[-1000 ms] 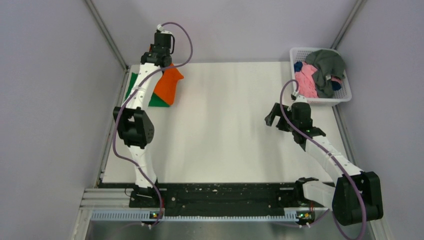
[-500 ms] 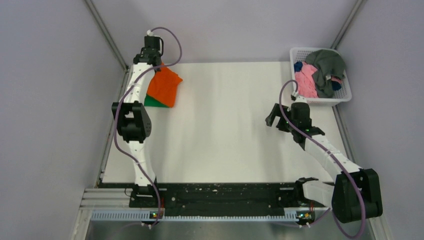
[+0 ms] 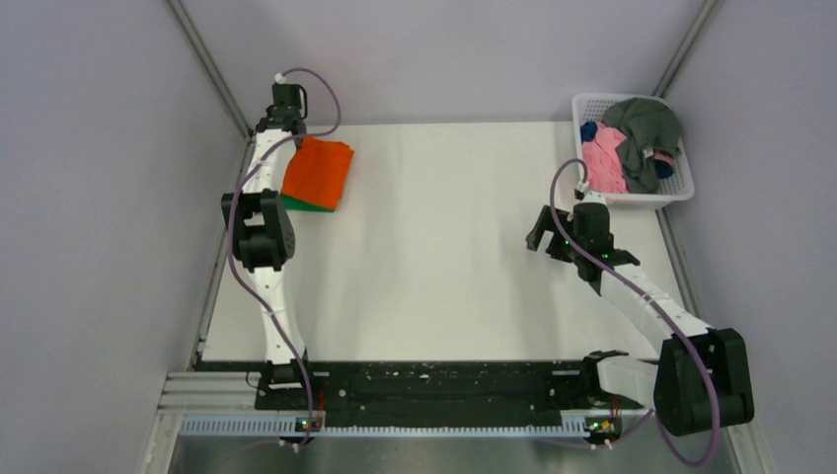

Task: Fold and stack the t-shirts
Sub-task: Put the neatly folded tshirt into the corner of the board with the left arm, then reset both arms

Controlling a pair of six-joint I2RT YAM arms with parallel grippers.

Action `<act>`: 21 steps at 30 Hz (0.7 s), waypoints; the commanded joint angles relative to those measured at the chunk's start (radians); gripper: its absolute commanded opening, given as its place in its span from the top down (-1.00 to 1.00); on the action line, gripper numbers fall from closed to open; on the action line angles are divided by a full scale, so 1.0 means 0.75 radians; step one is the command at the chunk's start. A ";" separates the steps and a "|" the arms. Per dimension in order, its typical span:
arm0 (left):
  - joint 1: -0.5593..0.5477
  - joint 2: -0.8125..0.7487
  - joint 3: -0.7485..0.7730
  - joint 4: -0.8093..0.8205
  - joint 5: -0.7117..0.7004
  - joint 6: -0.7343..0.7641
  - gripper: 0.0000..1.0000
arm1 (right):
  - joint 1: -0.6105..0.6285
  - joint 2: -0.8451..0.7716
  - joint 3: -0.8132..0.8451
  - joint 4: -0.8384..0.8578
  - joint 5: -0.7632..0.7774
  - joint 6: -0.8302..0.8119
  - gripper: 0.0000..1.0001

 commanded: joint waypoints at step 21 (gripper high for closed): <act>-0.582 -1.730 -1.764 0.521 0.497 -0.913 -0.97 | 0.002 -0.361 0.064 -0.252 0.297 0.051 -0.97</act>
